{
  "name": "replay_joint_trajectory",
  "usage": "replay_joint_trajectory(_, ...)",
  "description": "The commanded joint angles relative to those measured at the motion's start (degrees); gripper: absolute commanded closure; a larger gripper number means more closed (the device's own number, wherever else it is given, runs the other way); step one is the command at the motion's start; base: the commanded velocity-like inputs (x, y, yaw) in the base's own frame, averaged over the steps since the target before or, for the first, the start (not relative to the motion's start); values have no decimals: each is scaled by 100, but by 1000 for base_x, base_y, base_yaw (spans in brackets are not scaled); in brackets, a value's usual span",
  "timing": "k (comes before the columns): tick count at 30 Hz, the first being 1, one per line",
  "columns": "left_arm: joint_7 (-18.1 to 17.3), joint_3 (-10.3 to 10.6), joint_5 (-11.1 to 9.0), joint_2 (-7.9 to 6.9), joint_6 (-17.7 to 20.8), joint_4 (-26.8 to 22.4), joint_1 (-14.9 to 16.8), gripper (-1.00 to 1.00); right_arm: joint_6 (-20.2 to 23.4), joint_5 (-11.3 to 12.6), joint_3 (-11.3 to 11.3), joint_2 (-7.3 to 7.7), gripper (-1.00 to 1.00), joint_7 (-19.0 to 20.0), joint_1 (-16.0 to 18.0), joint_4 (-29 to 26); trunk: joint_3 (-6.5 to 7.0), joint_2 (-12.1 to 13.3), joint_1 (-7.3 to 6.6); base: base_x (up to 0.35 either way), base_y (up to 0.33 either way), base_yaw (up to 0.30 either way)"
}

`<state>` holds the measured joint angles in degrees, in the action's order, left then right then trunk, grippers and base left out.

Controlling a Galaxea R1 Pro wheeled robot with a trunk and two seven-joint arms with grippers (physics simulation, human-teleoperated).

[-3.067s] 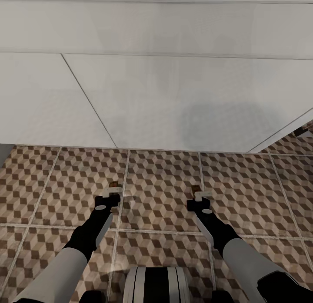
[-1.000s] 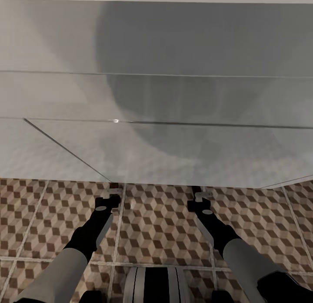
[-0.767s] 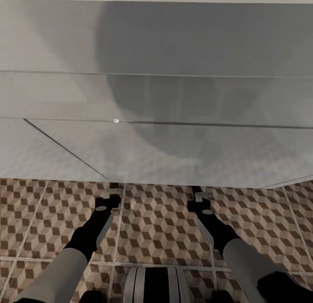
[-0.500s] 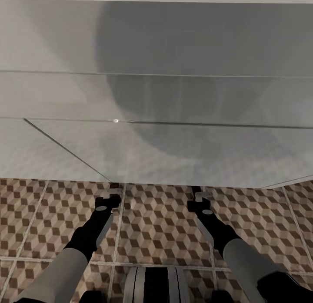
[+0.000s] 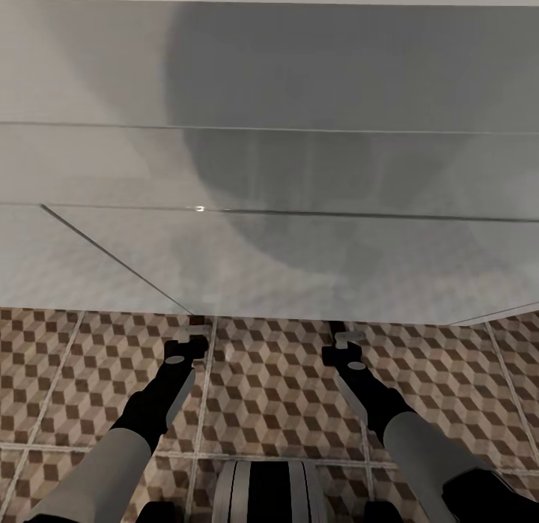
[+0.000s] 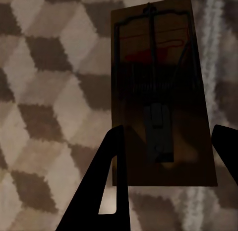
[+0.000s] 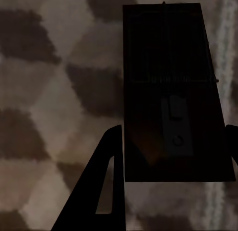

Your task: Take the four mousetraps from the cabinet in the bathroom and place them on the bathroom floor. Make sure all four end up on the same floor surface, and ensure that at least two of them are either under or directly next to the same bathroom sink.

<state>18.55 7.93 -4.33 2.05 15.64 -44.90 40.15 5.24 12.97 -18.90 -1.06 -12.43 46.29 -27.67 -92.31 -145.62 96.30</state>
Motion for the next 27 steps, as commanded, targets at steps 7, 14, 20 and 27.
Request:
replay_joint_trajectory(7,58,24,-37,-4,27,-10,2,100,43,71,-44,1,100,-57,3,-11,-16,-1,-1,0,0,-73)
replay_joint_trajectory(14,64,29,-34,-3,27,-10,2,100,35,76,-43,3,100,-56,3,-17,-19,-1,-1,0,0,-17)
replay_joint_trajectory(20,75,32,-33,-3,27,-10,2,100,38,82,-43,1,100,-54,3,-19,-19,-1,-1,0,0,-2)
replay_joint_trajectory(27,70,33,-33,-3,30,-10,2,100,24,83,-43,0,100,-53,3,-19,-19,-1,-1,0,0,0)
